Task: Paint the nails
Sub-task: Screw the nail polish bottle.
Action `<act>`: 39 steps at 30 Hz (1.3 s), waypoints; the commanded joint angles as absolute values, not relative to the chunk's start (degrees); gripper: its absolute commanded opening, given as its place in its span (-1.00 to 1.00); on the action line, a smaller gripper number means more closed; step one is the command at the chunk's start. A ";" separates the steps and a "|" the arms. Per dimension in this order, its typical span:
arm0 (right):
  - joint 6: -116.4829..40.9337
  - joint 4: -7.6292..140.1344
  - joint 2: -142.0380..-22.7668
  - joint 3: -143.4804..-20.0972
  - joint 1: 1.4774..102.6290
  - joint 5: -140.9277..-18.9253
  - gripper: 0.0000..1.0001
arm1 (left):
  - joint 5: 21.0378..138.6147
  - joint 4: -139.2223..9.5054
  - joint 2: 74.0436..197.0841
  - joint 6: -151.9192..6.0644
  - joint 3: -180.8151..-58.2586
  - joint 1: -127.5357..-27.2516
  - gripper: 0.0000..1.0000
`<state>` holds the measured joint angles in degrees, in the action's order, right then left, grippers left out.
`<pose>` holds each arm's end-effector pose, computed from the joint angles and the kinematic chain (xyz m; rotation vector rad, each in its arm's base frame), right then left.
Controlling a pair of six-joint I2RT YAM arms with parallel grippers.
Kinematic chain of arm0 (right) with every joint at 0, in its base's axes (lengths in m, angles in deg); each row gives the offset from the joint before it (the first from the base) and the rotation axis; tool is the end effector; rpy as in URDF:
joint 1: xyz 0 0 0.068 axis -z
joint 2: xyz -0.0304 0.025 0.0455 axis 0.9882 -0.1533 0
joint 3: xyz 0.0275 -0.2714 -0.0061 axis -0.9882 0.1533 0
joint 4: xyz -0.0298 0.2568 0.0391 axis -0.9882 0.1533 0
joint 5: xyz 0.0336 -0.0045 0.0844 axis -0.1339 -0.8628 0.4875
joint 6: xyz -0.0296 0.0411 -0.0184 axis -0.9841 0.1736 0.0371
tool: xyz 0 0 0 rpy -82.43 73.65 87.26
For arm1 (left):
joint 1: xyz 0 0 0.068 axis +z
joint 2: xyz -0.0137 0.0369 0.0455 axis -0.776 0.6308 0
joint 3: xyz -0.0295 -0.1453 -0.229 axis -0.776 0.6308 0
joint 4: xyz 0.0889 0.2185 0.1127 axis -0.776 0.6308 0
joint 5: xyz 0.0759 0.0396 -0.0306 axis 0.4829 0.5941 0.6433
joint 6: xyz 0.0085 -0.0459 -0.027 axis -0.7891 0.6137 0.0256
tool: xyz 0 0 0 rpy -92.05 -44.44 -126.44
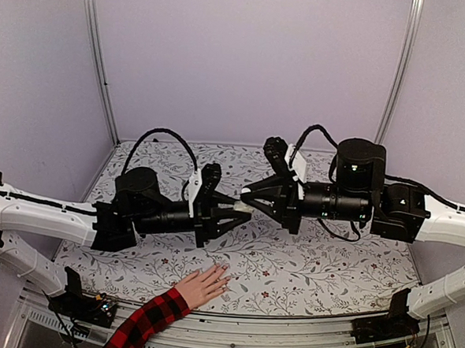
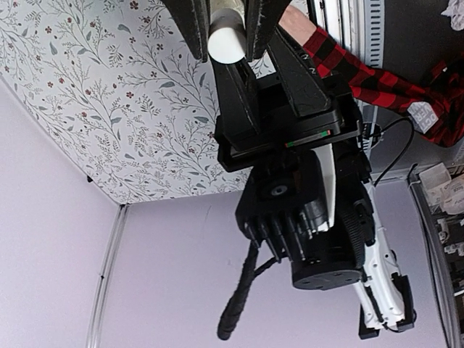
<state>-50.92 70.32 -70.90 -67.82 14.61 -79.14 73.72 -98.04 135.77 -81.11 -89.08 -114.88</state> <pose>0.1087 0.2640 0.3629 -1.2019 1.4410 0.8727 0.1235 -0.2731 0.2849 1.0136 1.3140 -1.1079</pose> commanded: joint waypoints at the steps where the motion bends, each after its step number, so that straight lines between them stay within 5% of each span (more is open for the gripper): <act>1: -47.06 71.16 -73.64 -65.82 13.89 -84.44 -1.00 | 84.15 -109.75 134.09 -81.87 -89.45 -114.97 -1.00; 16: -39.25 68.10 -76.32 -65.21 14.03 -92.35 -0.93 | 97.33 -111.12 138.25 -81.59 -91.43 -115.20 -1.00; 21: -40.08 66.83 -72.54 -63.62 14.71 -91.18 -0.48 | 96.02 -109.06 136.65 -82.26 -90.49 -115.06 -1.00; 28: -43.21 66.18 -67.18 -62.08 14.82 -85.96 0.49 | 91.35 -105.21 134.28 -82.57 -89.04 -114.89 -1.00; 39: -46.60 65.66 -63.37 -61.46 14.82 -77.12 0.98 | 72.28 -98.88 131.56 -83.98 -88.26 -114.68 -1.00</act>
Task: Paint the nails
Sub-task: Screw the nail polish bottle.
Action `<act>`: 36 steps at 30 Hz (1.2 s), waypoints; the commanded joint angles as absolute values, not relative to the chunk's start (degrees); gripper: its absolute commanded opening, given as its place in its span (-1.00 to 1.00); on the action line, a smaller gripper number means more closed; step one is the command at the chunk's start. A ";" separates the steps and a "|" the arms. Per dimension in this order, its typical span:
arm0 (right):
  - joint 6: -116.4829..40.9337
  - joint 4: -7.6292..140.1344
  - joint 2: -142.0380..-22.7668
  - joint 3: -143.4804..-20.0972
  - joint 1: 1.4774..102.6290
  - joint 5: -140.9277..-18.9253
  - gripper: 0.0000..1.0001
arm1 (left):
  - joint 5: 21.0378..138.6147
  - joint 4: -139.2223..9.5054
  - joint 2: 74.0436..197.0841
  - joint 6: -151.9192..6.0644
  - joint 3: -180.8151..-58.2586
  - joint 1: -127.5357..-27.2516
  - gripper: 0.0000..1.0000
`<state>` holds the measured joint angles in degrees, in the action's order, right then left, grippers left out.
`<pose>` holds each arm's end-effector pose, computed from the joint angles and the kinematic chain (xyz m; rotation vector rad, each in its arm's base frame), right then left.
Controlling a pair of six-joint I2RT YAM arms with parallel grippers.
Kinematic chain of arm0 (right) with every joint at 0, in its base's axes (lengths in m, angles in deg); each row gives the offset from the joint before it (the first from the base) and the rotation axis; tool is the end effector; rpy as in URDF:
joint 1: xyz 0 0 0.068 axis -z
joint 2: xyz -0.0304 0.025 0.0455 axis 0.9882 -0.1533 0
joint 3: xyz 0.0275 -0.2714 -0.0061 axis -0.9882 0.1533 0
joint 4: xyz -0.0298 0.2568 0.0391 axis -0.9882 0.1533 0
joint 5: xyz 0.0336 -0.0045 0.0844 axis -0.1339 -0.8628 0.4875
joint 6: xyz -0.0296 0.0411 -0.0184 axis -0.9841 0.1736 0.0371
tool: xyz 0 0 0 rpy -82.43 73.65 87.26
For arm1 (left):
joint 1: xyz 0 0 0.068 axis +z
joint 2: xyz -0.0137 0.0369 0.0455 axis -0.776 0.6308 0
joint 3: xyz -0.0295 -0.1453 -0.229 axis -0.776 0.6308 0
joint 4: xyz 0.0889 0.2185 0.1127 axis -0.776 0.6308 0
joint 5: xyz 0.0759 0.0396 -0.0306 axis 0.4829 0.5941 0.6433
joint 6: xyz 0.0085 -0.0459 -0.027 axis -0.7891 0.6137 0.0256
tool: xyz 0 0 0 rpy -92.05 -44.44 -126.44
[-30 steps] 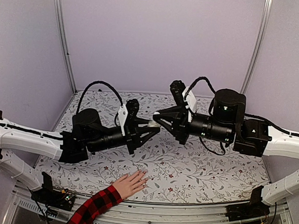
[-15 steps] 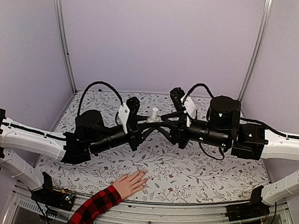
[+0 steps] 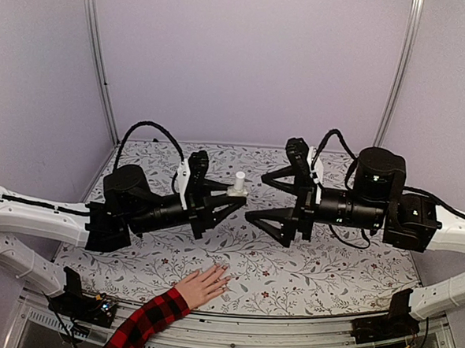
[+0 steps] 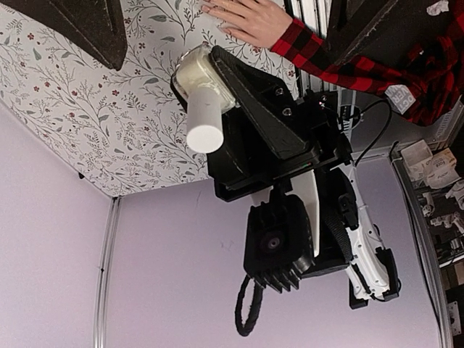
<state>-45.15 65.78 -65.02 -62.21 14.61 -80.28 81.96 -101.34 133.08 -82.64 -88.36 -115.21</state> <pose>0.1001 0.2424 0.3623 -1.0781 1.4439 0.9515 0.1226 -0.2636 0.2998 0.8749 1.2654 -1.0109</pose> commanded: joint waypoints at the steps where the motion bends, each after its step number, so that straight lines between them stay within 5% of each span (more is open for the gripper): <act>1: -46.41 65.59 -62.88 -61.36 14.82 -76.35 0.98 | 70.19 -98.14 131.45 -84.32 -88.32 -114.65 -1.00; 12: -55.37 64.66 -57.28 -58.57 14.82 -58.58 0.97 | 50.24 -97.62 133.07 -82.68 -90.09 -114.67 -1.00; 19: -60.90 69.55 -60.15 -61.52 14.76 -52.75 0.42 | 40.45 -96.35 137.32 -81.06 -93.79 -114.95 -1.00; 36: -66.55 74.43 -65.80 -64.90 12.90 -48.27 -0.06 | 32.14 -94.73 144.21 -79.59 -98.40 -116.12 -1.00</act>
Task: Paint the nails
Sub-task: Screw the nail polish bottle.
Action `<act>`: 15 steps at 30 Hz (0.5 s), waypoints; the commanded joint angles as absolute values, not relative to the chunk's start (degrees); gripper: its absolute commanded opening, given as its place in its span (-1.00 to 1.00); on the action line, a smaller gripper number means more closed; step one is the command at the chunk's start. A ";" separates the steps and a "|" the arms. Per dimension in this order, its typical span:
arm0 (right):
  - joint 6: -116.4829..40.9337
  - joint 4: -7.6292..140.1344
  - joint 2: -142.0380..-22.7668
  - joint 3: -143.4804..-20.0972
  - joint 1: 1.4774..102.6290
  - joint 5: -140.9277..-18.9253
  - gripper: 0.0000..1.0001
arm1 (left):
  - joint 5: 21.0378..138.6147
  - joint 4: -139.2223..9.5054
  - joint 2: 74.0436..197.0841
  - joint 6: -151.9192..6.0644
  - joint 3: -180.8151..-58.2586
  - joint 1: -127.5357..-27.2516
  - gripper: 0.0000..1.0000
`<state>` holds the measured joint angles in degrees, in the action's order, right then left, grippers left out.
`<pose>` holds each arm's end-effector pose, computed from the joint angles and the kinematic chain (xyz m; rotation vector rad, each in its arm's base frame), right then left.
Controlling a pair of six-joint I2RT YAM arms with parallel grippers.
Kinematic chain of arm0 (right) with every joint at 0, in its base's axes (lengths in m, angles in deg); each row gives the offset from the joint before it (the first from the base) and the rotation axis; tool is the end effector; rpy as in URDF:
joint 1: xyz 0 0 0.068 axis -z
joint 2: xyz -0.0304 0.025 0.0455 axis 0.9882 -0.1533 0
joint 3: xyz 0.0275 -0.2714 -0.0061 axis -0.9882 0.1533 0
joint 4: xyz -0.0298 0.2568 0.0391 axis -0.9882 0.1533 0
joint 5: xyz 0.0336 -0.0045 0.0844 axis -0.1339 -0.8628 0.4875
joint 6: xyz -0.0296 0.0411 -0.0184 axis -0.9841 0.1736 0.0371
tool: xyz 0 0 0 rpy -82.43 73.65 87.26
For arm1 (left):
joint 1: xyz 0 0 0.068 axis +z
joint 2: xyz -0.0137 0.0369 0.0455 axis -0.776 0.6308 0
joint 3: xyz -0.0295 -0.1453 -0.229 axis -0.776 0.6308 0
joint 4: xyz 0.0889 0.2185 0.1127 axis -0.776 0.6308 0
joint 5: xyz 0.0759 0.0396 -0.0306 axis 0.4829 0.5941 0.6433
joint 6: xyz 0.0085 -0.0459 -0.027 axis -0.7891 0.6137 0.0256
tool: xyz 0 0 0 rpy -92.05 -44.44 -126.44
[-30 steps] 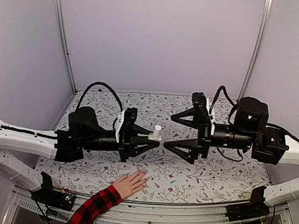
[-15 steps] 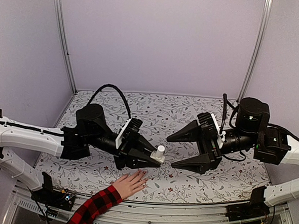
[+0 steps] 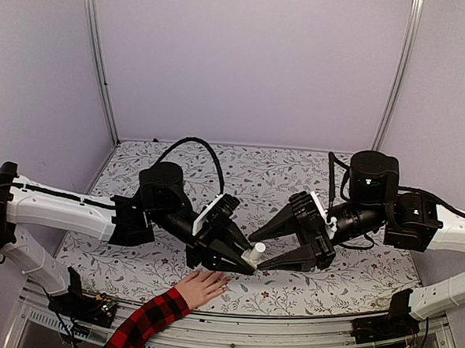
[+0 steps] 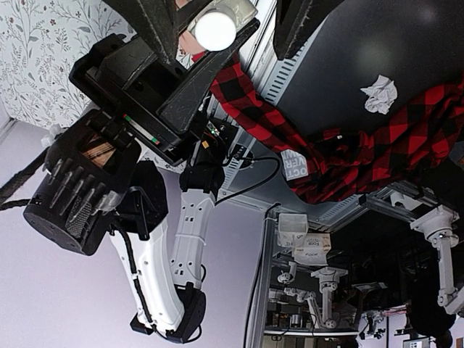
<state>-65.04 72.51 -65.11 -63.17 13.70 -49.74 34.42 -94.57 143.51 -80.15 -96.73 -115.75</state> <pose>0.0768 0.2421 0.3570 -1.6443 0.9861 1.1626 0.1105 -0.3028 0.2848 1.5584 1.0427 -1.6236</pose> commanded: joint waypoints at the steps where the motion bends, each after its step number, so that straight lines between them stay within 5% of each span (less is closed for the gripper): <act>1: -66.45 74.65 -65.95 -65.06 12.82 -48.42 -0.12 | 31.82 -94.92 144.43 -79.37 -98.43 -116.13 -1.00; 15: -67.60 79.21 -68.95 -67.89 12.10 -48.21 -0.81 | 33.11 -98.09 142.71 -78.62 -96.66 -115.57 -1.00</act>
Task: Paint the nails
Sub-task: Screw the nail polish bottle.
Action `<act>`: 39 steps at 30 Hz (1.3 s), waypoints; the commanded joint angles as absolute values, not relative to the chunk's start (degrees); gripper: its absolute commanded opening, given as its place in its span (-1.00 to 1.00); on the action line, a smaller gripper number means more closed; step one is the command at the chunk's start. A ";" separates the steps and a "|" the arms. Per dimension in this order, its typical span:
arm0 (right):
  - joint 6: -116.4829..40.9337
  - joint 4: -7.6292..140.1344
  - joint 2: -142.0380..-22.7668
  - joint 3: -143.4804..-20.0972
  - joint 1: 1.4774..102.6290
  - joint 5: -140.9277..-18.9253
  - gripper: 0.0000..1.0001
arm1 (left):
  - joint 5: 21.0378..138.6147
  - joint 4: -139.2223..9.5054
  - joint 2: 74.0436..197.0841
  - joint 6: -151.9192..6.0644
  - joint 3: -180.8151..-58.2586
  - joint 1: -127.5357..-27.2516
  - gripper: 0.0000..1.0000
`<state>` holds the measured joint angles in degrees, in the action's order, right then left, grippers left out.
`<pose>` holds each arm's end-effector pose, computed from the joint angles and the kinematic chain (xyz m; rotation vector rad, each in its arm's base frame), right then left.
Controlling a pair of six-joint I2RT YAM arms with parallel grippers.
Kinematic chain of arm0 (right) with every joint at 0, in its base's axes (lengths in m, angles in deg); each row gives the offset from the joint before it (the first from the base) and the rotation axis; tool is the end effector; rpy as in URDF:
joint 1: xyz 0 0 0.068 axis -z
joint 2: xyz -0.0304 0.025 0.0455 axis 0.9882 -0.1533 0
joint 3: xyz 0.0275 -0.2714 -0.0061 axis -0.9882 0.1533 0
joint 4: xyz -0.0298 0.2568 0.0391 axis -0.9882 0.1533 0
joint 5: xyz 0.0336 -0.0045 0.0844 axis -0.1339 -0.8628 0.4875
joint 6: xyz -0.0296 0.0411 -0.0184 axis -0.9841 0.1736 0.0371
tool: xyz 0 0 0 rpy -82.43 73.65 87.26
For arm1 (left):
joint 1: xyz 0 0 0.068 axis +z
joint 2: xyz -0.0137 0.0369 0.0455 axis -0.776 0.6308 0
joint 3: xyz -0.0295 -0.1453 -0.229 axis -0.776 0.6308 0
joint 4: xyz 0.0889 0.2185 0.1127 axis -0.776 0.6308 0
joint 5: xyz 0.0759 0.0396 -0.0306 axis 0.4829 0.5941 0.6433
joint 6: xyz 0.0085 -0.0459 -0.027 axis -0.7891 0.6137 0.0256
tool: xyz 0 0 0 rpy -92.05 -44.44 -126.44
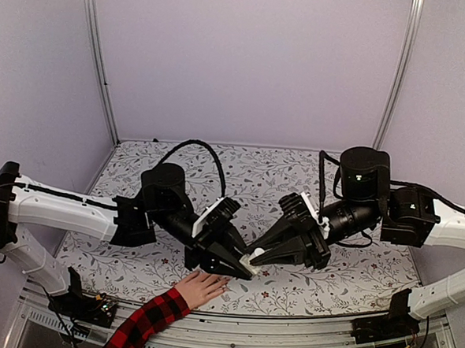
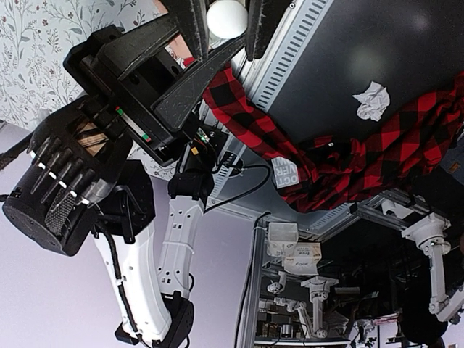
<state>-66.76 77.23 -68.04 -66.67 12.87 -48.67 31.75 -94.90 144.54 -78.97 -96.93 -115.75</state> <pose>0.0763 0.2523 0.3582 -1.7132 1.0016 1.1736 0.1106 -0.3050 0.2812 1.5891 1.0428 -1.6715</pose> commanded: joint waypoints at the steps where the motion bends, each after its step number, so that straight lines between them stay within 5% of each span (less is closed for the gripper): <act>1: -67.62 79.25 -68.99 -67.84 12.10 -48.14 -0.85 | 33.48 -98.54 142.37 -78.62 -96.33 -115.50 -1.00; 39: -56.67 74.79 -73.14 -67.34 13.34 -70.21 -1.00 | 75.65 -103.20 135.16 -82.72 -91.22 -115.43 -1.00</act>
<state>-58.81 74.83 -69.50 -67.61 14.05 -68.17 63.20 -94.87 136.45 -84.32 -90.24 -115.71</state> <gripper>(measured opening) 0.158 0.214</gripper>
